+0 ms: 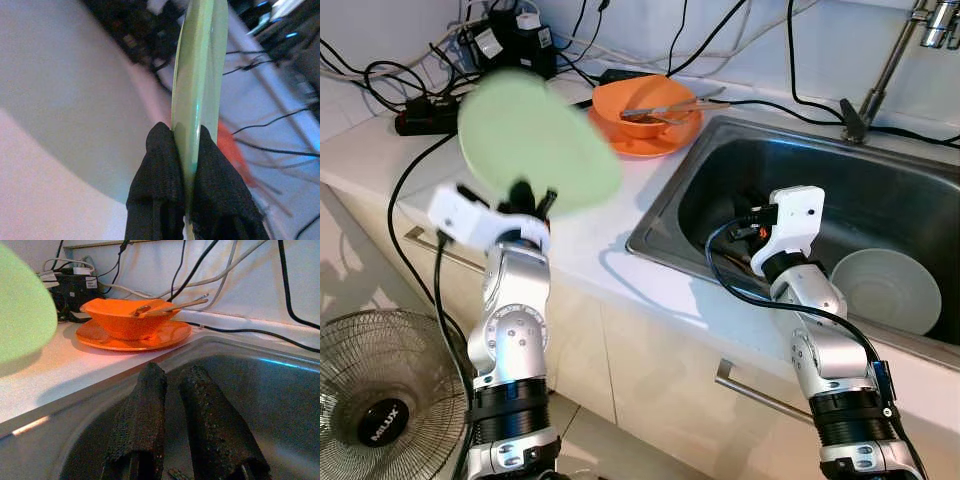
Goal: Kitchen organization
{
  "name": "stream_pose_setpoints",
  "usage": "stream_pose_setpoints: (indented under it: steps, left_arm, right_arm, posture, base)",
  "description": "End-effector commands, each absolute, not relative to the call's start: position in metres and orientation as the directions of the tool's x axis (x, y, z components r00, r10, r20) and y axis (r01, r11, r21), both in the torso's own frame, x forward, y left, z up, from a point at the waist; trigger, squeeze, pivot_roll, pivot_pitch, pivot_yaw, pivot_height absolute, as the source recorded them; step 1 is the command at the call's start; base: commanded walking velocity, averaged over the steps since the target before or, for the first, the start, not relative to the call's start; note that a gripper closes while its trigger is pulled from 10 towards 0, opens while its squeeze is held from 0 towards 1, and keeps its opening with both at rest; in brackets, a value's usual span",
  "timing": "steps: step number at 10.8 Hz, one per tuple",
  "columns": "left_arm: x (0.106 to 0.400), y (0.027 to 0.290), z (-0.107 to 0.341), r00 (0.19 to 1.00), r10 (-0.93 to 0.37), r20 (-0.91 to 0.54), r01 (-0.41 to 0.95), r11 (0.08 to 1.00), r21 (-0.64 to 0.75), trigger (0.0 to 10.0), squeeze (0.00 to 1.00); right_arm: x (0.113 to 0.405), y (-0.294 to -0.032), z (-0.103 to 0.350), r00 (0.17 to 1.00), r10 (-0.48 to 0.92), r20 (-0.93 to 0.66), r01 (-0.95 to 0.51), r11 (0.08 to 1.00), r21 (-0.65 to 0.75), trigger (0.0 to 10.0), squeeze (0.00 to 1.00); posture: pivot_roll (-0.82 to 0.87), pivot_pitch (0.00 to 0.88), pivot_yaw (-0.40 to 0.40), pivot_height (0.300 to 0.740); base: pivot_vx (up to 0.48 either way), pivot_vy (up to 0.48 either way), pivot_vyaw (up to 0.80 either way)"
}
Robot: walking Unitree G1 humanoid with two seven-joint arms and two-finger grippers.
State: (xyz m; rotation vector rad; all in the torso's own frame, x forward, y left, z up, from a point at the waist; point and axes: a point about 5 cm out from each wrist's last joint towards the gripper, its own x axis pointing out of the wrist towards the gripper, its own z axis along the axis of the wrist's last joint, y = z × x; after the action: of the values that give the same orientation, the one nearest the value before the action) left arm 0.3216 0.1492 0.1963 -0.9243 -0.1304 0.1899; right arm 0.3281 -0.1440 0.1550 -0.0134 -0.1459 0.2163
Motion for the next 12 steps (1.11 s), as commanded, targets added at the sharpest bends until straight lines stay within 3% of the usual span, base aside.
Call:
stream_pose_setpoints:
  steps: [1,3,4,7,9,12]
  left_arm:
    - [0.318,0.141,0.229,0.96,0.188,0.207,0.042,0.634,-0.772,0.0,0.0]
    - [0.312,0.131,0.256,0.923,0.137,0.36,0.169,0.695,-0.699,0.0,0.0]
    - [0.309,0.124,0.267,0.899,0.083,0.429,0.247,0.714,-0.655,10.0,0.0]
    - [0.317,0.107,0.261,0.893,-0.077,0.442,0.373,0.675,-0.636,10.0,0.0]
    - [0.323,0.092,0.255,0.866,-0.205,0.455,0.481,0.588,-0.65,10.0,0.0]
    - [0.329,0.083,0.247,0.848,-0.273,0.454,0.528,0.512,-0.677,10.0,0.0]
  right_arm:
    - [0.33,-0.142,0.16,0.963,0.22,0.155,-0.217,0.976,-0.031,10.0,0.0]
    - [0.33,-0.141,0.159,0.964,0.217,0.155,-0.216,0.976,-0.027,10.0,0.0]
    - [0.33,-0.141,0.158,0.964,0.214,0.155,-0.213,0.977,-0.024,10.0,0.0]
    - [0.332,-0.144,0.158,0.969,0.19,0.158,-0.19,0.982,-0.014,10.0,0.0]
    - [0.335,-0.149,0.159,0.975,0.155,0.16,-0.162,0.986,0.031,10.0,0.0]
    - [0.339,-0.163,0.161,0.984,0.072,0.16,-0.099,0.982,0.163,10.0,0.0]
  posture:
    - [0.06,0.0,0.054,0.74]
    - [0.05,0.0,0.062,0.74]
    - [0.05,0.0,0.064,0.74]
    - [0.05,0.0,0.073,0.74]
    - [0.04,0.0,0.08,0.74]
    - [0.02,0.0,0.1,0.74]
  base:
    - [0.0,0.0,0.0]
    - [0.0,0.0,0.0]
    - [0.0,0.0,0.0]
    - [0.0,0.0,0.0]
    - [0.0,0.0,0.0]
    - [0.0,0.0,0.0]
